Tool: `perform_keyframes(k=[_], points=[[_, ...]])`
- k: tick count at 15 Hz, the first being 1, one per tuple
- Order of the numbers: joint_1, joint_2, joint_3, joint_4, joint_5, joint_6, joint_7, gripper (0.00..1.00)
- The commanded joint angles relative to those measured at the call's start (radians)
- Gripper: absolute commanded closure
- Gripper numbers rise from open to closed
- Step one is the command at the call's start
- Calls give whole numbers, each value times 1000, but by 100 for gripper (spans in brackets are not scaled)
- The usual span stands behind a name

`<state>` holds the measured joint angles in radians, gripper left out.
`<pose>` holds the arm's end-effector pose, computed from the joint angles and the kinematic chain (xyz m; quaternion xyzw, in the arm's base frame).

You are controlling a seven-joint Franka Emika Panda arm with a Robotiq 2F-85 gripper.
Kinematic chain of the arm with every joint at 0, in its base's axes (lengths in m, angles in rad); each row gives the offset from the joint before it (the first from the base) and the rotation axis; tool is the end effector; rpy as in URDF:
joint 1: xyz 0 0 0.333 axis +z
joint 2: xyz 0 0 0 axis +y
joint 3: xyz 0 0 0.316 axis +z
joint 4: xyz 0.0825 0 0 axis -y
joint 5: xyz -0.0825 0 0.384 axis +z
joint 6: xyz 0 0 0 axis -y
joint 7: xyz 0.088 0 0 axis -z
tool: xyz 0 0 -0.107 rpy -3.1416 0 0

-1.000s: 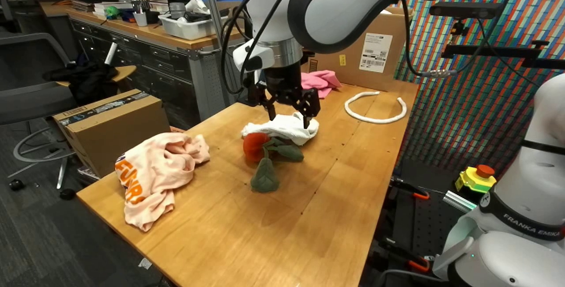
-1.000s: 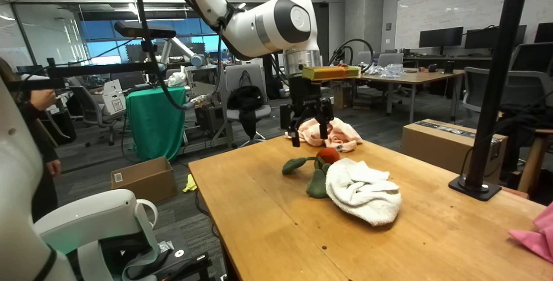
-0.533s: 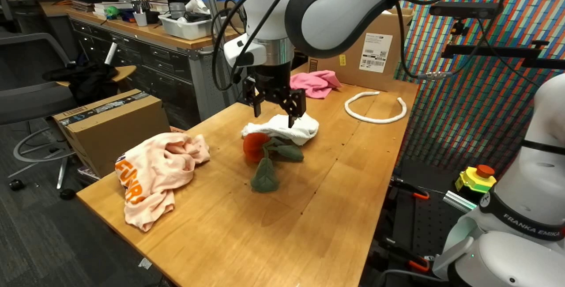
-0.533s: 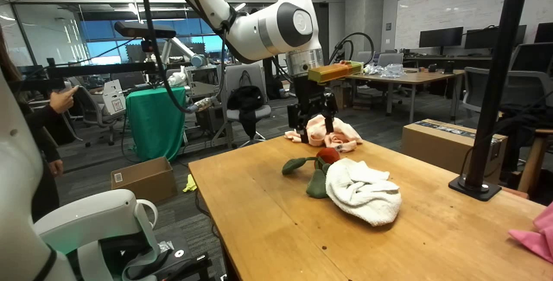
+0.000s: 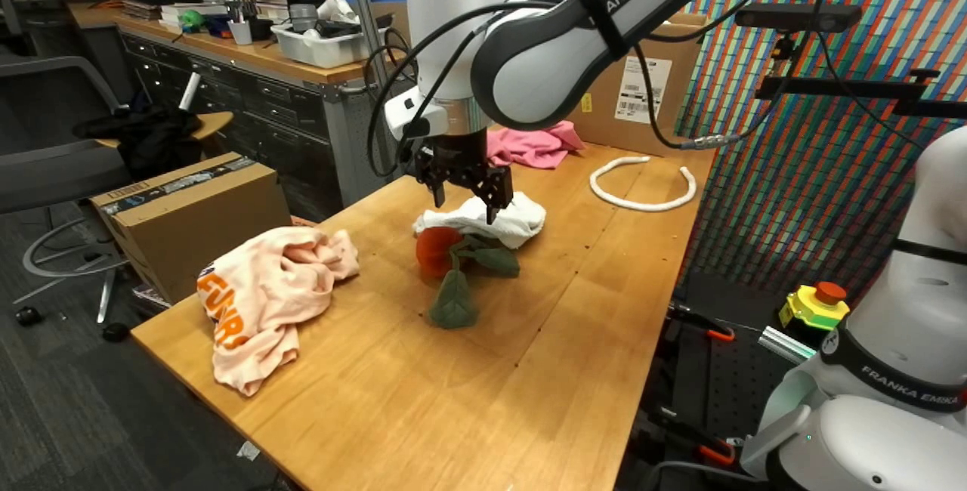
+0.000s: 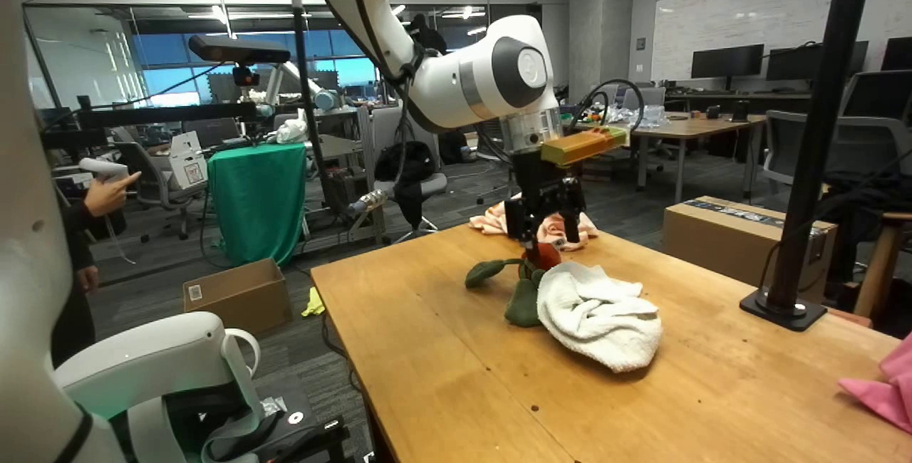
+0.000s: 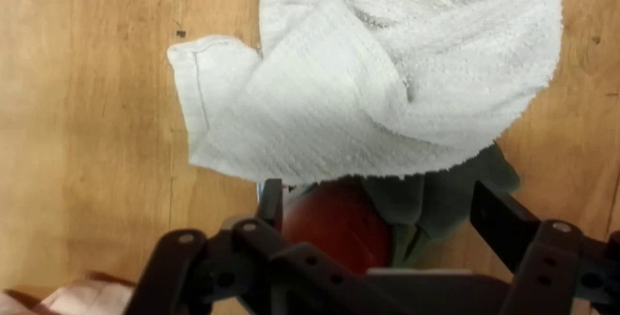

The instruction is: Pick up the cloths and put them around the table.

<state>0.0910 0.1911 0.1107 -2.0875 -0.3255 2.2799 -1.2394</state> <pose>0.5655 0.1066 0.3352 0.6737 0.7304 -0.0540 0.0990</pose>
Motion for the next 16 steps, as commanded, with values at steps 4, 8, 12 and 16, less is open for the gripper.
perform_keyframes(k=[4,8,12,16], points=[[-44,72,-41,49,-31,23,6,0],[-62,82,-47,49,-15,12,3,0],[-76,81,-41,38,17,-5,-9,0],[-83,89,-35,24,62,-4,-18,0]])
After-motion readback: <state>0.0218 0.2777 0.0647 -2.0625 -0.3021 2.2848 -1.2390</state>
